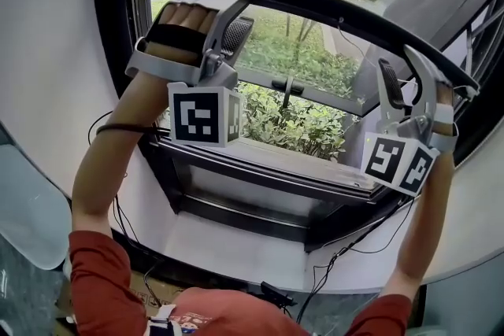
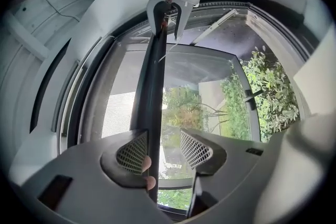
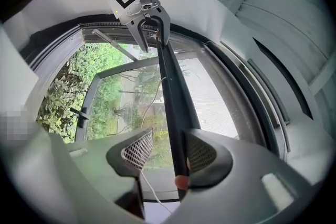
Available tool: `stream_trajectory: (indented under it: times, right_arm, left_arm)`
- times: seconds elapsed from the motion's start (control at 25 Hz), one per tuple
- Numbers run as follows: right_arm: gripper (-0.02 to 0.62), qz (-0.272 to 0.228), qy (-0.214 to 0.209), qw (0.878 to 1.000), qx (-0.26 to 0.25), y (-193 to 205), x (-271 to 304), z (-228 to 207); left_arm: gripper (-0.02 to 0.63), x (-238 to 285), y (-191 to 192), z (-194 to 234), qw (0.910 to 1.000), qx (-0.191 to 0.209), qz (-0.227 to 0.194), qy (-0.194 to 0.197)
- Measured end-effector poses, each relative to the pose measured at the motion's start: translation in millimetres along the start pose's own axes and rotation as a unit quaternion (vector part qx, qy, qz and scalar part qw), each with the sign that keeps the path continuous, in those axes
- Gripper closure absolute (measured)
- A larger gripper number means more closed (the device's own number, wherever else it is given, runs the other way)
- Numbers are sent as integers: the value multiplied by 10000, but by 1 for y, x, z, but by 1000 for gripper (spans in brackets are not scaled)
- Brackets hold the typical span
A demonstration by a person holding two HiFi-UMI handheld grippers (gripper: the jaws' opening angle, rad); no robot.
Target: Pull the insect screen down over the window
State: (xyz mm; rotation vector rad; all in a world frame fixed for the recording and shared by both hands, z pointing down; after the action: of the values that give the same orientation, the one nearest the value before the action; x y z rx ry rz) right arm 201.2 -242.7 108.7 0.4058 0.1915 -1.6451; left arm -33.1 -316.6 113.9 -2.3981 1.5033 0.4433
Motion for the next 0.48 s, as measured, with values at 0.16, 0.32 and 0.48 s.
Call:
stream_trajectory:
  times: [0.16, 0.32, 0.48]
  right_arm:
    - [407, 111, -86, 9999, -95, -1, -6, 7]
    - [407, 165, -264, 9994, -149, -1, -6, 5]
    - [407, 193, -556, 9983, -33, -6, -8, 0]
  left_arm:
    - [420, -5, -1, -5, 9998, 92, 26, 201]
    - [417, -6, -1, -2, 9993, 72, 22, 369]
    - [419, -9, 1, 2, 9981, 33, 25, 623]
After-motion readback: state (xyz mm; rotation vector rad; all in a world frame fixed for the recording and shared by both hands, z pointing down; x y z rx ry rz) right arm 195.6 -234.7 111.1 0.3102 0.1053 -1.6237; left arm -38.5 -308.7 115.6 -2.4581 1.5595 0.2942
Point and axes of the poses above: the fingertips, and each gripper's own axes: x forward along the fingers, z to its left, y out of its underside, the point moved 9 cm from there along -x, backward along the fingers, and after that the axes turned 4 degrees about x, right-handed, at the moved point
